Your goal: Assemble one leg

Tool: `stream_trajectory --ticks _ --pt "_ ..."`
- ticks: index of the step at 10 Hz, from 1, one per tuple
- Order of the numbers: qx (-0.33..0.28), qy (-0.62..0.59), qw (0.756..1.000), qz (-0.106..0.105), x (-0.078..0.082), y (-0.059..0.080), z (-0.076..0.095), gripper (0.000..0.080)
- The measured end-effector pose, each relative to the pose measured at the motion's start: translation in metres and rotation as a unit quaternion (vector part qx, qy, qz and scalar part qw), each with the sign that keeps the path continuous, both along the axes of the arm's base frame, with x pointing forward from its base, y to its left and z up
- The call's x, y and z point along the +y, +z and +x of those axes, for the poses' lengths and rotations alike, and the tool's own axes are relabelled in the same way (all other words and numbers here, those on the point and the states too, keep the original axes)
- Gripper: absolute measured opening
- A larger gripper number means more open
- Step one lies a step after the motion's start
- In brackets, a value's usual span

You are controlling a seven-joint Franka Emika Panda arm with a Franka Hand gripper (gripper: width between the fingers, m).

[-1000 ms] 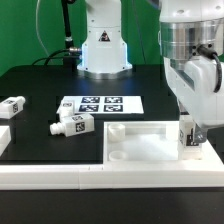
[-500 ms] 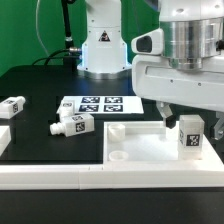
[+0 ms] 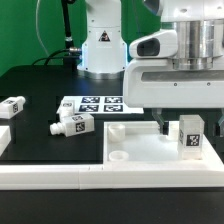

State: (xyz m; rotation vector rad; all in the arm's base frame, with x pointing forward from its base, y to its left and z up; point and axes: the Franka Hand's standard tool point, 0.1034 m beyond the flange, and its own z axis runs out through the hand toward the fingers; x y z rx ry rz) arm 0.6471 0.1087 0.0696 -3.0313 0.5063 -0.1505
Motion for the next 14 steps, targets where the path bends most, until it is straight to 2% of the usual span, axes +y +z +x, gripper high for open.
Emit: stream_trajectory --ticks 1,3,7,13,14 --pt "0.000 -0.002 1.000 0.000 0.000 0.000 0.000 0.0626" --pt "0.003 -0.073 0.997 0.008 -0.001 0.000 0.000 0.0305" --pt "0.005 -0.166 0.986 0.007 -0.012 0.000 0.001 0.0305" --pt "0.004 -0.163 0.987 0.007 -0.013 0.001 0.002 0.0308" --pt "-0.001 -0.160 0.987 0.011 -0.010 0.009 0.004 0.0500"
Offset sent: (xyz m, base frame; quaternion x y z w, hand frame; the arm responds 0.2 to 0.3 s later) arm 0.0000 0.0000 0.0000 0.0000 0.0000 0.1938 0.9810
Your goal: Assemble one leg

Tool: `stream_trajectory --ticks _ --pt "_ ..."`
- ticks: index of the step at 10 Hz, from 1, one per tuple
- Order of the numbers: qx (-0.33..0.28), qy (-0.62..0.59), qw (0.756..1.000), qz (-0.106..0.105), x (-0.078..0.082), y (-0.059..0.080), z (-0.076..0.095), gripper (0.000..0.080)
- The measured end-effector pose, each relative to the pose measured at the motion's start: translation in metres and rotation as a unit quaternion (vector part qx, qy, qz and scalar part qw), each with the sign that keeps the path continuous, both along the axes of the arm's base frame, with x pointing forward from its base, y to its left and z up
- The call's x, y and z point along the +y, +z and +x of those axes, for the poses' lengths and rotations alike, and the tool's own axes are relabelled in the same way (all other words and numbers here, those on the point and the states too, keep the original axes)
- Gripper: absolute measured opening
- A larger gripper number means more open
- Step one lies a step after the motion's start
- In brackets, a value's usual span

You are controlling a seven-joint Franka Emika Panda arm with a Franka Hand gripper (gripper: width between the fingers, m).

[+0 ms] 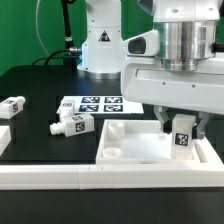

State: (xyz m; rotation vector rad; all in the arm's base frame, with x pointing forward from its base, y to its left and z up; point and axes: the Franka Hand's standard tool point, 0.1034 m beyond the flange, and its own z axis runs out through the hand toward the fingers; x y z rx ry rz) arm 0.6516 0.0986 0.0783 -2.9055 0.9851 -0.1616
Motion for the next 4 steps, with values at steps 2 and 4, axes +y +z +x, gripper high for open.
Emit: stream_trajectory --ticks 2,4 --pt "-0.010 0.035 0.999 0.002 0.002 0.022 0.005 0.0617" --pt "-0.013 0.053 0.999 0.002 0.000 0.048 0.009 0.0648"
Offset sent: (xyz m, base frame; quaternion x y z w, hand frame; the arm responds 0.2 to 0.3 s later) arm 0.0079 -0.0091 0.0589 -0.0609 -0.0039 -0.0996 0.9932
